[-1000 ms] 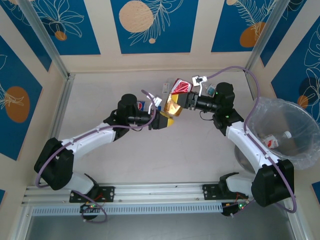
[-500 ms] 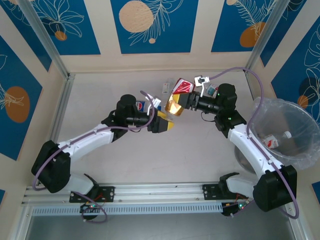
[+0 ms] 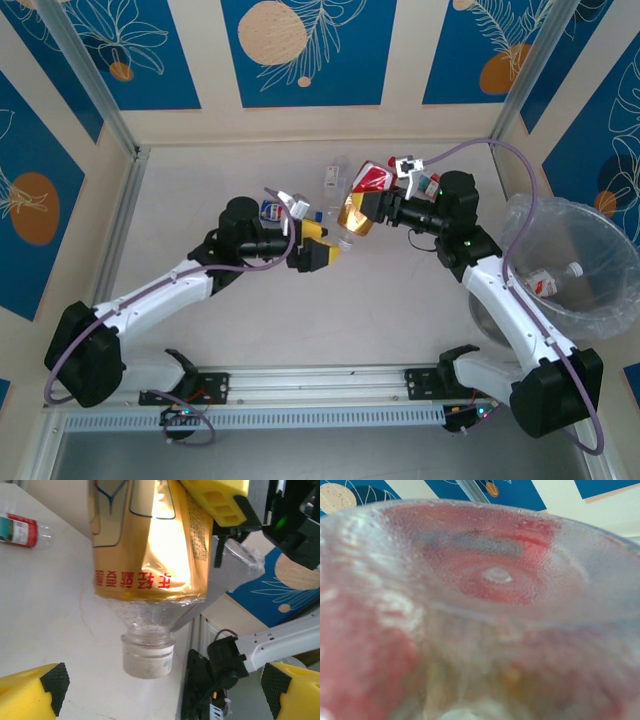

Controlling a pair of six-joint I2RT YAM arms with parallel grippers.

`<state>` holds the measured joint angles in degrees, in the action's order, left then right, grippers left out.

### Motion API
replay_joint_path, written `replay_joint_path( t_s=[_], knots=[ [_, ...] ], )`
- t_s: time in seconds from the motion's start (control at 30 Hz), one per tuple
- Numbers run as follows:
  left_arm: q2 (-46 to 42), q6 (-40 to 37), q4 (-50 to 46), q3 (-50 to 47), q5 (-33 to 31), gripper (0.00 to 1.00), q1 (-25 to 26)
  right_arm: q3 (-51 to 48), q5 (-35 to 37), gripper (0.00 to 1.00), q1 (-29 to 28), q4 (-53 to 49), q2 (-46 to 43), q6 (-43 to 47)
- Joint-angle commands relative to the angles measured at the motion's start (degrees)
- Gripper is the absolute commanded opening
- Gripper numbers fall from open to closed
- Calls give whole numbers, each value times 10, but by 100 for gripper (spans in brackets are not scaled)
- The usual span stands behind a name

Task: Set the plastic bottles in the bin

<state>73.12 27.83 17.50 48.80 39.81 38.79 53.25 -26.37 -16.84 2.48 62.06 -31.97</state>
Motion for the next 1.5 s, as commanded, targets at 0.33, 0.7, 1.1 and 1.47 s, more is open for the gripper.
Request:
replay_joint_path(
  t_s=[0.33,0.7,1.1,1.47],
  knots=[
    [-75,1,-10,-47,-275,100,-2,48,90,49,3,-101,-51,88],
    [-96,57,-119,-57,-524,100,-7,92,222,49,9,-196,-113,158],
    [-40,41,-153,-15,-548,100,-14,150,433,48,21,-307,-196,187],
    [-8,35,-153,7,-531,100,-21,193,701,49,49,-339,-255,285]
  ],
)
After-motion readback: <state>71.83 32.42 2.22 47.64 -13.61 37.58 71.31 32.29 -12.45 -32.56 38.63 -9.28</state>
